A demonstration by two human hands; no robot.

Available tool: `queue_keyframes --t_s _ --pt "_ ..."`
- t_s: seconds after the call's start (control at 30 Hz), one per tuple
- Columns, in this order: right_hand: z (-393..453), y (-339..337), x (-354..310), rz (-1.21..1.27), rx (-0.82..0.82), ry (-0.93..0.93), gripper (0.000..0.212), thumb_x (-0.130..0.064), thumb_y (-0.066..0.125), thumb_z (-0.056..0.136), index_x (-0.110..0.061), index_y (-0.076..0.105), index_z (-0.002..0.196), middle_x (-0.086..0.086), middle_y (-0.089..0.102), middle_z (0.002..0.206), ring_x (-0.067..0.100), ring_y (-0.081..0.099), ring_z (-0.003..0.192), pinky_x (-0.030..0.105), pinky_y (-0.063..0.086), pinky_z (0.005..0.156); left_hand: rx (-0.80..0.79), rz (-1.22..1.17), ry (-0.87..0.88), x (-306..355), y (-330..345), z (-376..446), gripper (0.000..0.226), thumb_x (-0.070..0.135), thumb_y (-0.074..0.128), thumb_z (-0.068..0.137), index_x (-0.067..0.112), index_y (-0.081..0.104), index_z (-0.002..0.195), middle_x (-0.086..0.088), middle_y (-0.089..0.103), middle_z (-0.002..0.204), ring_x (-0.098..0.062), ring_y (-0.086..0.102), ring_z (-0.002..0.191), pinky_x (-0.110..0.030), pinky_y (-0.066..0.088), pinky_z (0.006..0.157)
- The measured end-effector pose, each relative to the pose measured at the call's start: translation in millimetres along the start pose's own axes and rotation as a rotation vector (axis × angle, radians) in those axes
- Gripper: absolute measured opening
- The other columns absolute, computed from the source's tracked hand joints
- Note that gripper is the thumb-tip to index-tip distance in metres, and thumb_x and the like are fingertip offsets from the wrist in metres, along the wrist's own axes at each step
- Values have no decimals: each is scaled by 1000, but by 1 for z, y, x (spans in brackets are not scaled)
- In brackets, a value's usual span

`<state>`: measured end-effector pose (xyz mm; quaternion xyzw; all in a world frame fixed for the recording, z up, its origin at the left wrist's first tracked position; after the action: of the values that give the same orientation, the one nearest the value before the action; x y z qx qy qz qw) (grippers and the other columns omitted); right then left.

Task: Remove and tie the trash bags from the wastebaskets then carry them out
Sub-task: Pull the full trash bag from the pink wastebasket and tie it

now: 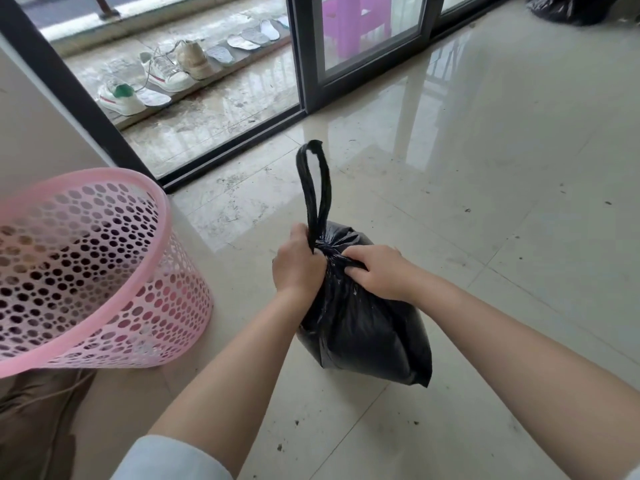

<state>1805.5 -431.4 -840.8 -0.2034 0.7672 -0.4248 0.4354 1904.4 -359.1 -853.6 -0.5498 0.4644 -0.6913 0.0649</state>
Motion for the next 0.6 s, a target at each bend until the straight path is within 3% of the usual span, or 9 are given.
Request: queue_keyframes --t_s 0.07,0.13,0.2,0.33,0.5,0.6 --pt "-2 4 8 -10 -17 22 26 -19 41 94 -12 58 113 7 64 116 26 50 117 40 29 105 -143 -118 -76 -8 5 5 31 -5 43 81 5 56 106 -13 62 94 -30 57 96 -32 42 78" --pt "-5 6 15 -11 -27 53 25 -19 42 94 -13 58 112 7 65 113 27 51 115 38 29 103 -329 -477 -262 -11 2 5 25 -12 42 83 7 57 85 -7 55 74 -25 56 77 -24 44 63" --pt "-6 6 20 15 -20 73 25 -19 42 94 -14 58 113 7 65 112 27 52 114 38 29 103 -436 -784 -422 -14 0 4 35 -15 38 86 12 49 67 -4 47 65 -18 50 59 -21 43 53" --pt "-7 11 18 49 -1 59 25 -17 42 94 -13 58 113 8 66 113 28 53 113 40 32 103 -404 -1143 -478 -18 7 0 41 -17 30 87 13 40 60 -5 42 66 -18 44 62 -26 40 65" --pt "-9 20 20 83 -38 66 21 -15 44 93 -7 58 105 11 65 105 29 55 106 39 37 96 -469 -1211 -406 -29 17 -6 44 -22 27 86 12 37 59 -5 46 77 -19 48 72 -29 43 73" --pt "-14 19 24 94 -131 31 12 -16 48 91 -8 53 83 4 53 79 24 50 83 28 35 68 -548 -1066 -316 -33 18 -8 48 -23 31 86 11 43 56 -4 49 77 -20 50 80 -27 44 72"
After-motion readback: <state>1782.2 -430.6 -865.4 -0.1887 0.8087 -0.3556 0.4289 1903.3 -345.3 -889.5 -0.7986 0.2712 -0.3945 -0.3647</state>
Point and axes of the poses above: each hand's wrist, its own z-axis towards the middle knuckle, its own y-axis out of the palm, x = y × z, the point moved 1 cm from there along z, towards the middle knuckle
